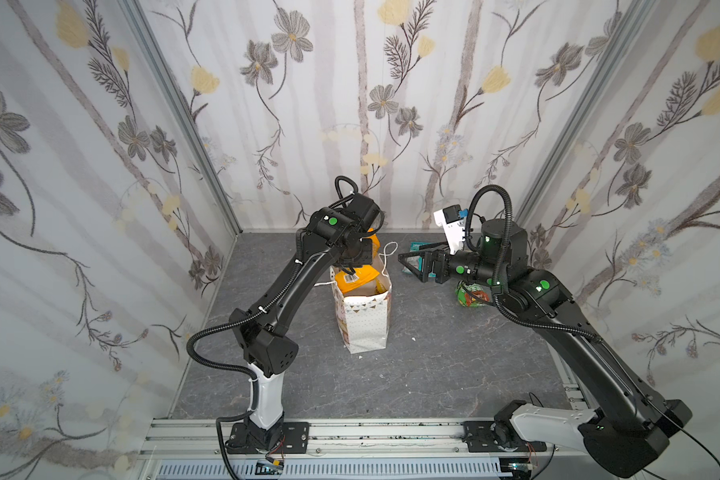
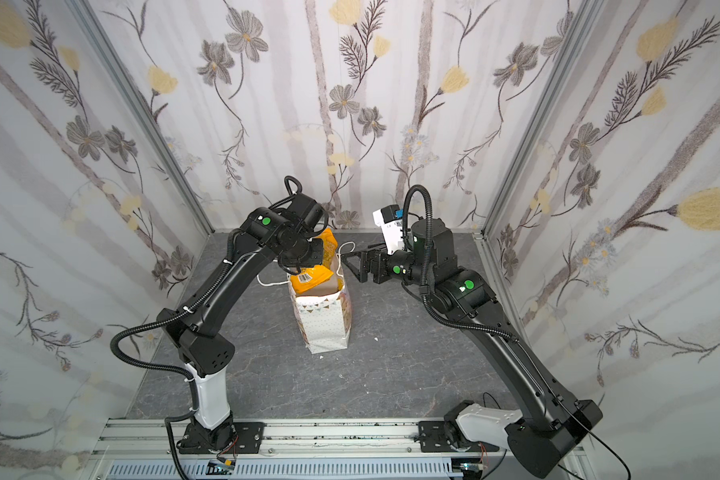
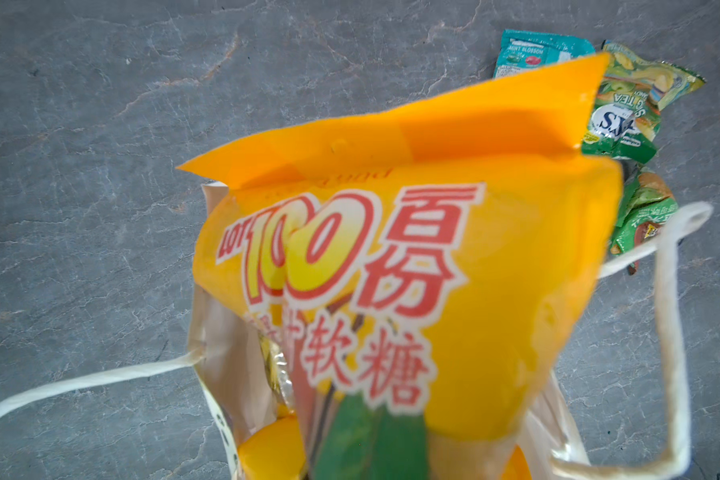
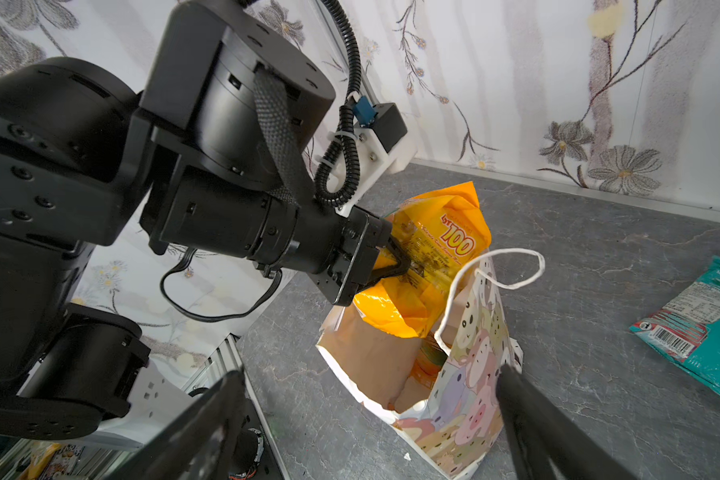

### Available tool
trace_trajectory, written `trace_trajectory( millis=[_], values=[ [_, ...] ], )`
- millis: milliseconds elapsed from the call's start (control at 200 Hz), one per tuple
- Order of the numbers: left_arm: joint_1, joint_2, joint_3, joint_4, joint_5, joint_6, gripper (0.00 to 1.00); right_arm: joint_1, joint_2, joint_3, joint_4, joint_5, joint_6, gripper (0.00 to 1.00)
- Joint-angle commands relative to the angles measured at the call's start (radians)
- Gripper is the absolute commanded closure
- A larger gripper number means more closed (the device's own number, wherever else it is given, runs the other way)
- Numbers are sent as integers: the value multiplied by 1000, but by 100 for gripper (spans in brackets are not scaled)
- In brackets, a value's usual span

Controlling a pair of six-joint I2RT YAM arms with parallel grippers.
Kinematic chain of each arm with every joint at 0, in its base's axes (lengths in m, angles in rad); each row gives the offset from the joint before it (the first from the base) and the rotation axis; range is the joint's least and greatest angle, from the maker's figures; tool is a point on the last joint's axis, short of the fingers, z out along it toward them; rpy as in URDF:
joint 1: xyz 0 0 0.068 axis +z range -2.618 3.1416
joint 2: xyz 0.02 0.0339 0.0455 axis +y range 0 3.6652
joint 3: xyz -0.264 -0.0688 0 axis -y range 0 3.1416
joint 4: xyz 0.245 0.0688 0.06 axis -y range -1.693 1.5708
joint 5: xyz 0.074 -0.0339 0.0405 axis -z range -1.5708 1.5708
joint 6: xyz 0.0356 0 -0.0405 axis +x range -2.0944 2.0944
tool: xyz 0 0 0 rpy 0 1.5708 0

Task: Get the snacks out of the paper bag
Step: 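Lift the yellow LOT 100 pack out of the bag with the left gripper, then bring the yellow pack toward the right gripper while the right gripper grasps it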

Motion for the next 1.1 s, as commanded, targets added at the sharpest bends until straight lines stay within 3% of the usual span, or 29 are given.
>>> trace_trajectory(
  millis=[0,265,570,729,864,1094],
  values=[
    [-1,-27,42,-4,-49,19,100,-3,-17,-17,51,73,14,6],
    [-17,-118,33,104,1,110,100,-28,-96,-112,175,122,65,1],
    [-119,-271,-152,358,36,360,100,-109,-126,-201,307,-5,237,1],
    [-206,-334,-239,457,-67,535,100,-141,-121,-263,422,-122,344,1],
    [-246,-350,-276,485,-91,651,100,-145,-112,-302,527,-190,423,1],
    [-335,-398,-382,619,-183,783,100,-141,-66,-344,696,-270,565,1]
  ],
)
